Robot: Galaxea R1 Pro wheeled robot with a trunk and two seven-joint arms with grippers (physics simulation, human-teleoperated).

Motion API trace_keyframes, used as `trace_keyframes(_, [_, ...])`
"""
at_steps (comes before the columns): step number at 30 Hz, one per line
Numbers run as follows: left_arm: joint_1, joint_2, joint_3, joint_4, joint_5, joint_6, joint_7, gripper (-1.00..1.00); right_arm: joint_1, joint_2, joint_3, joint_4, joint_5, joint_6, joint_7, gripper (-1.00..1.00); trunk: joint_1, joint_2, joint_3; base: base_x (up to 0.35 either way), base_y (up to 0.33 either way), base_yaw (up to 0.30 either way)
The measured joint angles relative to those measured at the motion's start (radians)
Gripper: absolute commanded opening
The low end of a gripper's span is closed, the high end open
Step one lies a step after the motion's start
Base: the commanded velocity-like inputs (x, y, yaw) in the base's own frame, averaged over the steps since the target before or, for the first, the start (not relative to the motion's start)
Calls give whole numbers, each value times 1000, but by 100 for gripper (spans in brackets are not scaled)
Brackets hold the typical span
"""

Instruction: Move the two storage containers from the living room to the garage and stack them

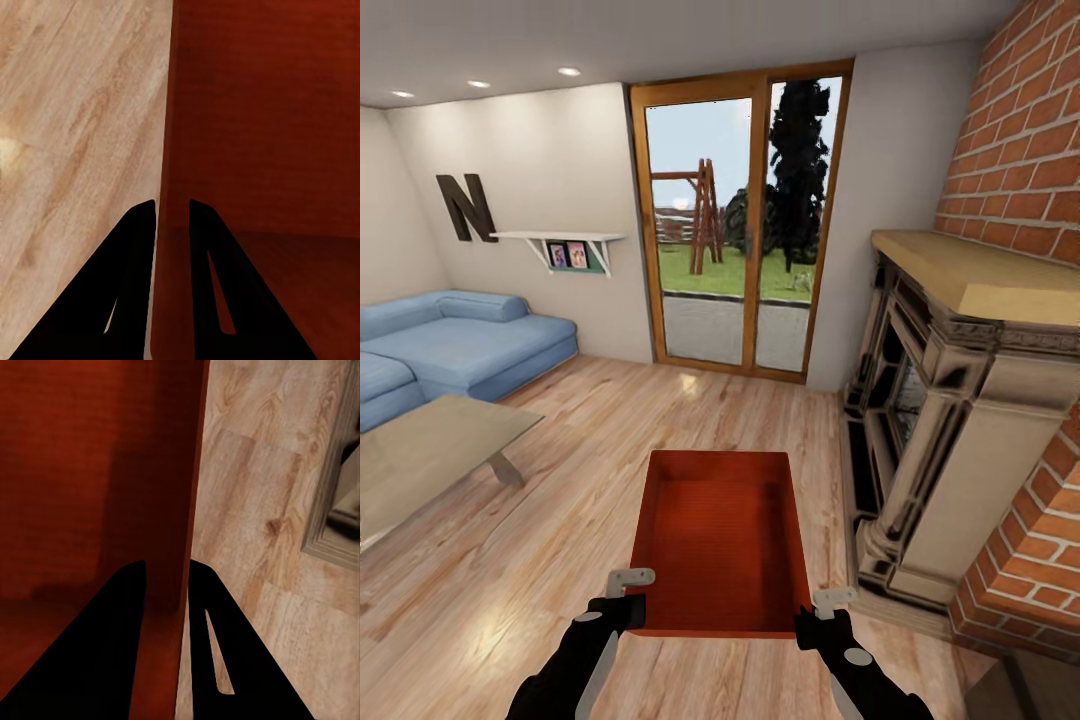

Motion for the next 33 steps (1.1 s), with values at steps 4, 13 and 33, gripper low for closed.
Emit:
trace_keyframes(4, [0, 0, 0, 0, 0, -1, 0, -100, 0, 0, 0, 0, 1, 0, 0, -100, -15, 28, 19, 0, 0, 146])
trace_keyframes(13, [0, 0, 0, 0, 0, -1, 0, -100, 0, 0, 0, 0, 0, 0, 0, -100, -50, 91, 59, 0, 0, 198])
trace_keyframes(33, [0, 0, 0, 0, 0, 0, 0, -100, 0, 0, 0, 0, 0, 0, 0, -100, -127, 232, 147, 0, 0, 215])
